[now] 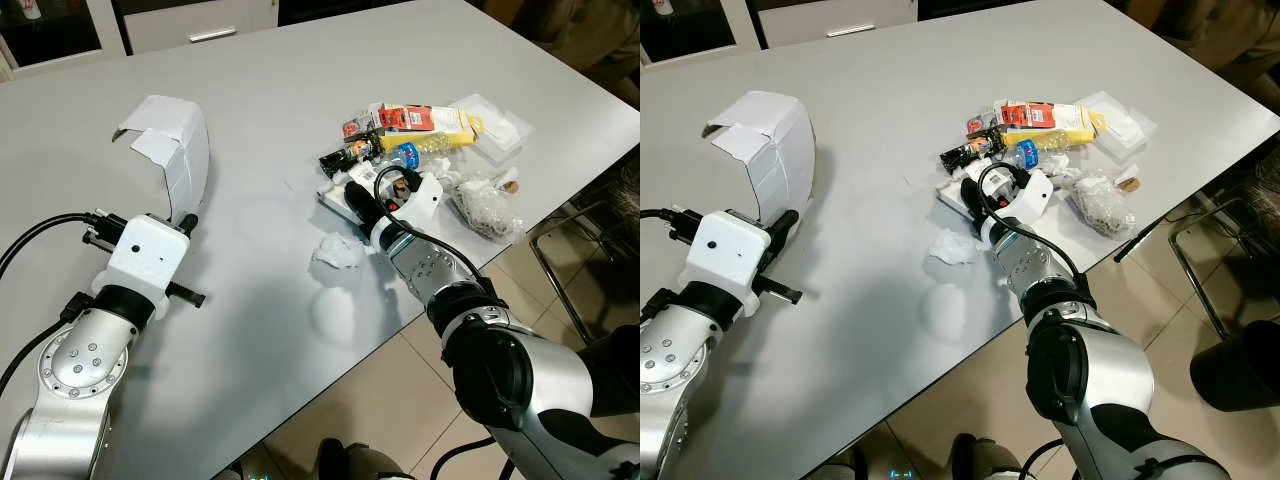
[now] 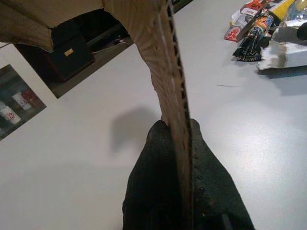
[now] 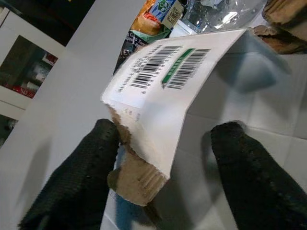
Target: Picking trash to rubbish bin
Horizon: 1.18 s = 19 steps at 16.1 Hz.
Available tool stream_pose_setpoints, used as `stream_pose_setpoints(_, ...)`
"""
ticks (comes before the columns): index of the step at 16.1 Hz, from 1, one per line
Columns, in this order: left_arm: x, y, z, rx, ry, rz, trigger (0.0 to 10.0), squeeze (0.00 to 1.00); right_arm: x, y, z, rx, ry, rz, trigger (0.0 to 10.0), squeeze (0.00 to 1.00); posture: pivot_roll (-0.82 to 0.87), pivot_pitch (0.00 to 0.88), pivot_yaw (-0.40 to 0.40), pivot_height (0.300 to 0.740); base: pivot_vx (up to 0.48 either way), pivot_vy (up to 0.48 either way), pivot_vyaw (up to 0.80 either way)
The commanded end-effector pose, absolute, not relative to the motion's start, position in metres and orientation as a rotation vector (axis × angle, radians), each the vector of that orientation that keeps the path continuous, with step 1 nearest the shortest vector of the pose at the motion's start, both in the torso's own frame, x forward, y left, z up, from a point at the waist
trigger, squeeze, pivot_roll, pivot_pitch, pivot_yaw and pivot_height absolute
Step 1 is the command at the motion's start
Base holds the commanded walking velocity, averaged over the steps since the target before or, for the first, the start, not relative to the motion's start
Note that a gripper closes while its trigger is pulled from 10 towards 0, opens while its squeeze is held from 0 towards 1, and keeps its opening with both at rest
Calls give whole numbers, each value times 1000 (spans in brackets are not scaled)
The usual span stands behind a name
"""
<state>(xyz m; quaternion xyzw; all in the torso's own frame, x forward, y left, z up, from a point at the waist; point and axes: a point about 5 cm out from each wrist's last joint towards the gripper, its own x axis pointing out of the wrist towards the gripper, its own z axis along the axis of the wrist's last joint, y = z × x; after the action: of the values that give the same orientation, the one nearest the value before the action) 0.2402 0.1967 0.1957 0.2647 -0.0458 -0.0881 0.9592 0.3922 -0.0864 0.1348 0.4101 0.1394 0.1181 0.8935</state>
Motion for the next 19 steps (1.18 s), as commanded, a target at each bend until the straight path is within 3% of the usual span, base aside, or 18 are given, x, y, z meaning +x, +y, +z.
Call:
stream_pose_setpoints(1, 238, 193, 197, 536, -94, -196, 10000, 0, 391, -92, 131, 858, 297, 225, 0, 0, 178, 181, -161, 740, 0, 0, 0)
stream_pose_setpoints(19, 261, 188, 196, 523, -140, -201, 10000, 0, 392, -83, 137, 875, 264, 262, 0, 0, 167, 50, -137, 740, 0, 0, 0)
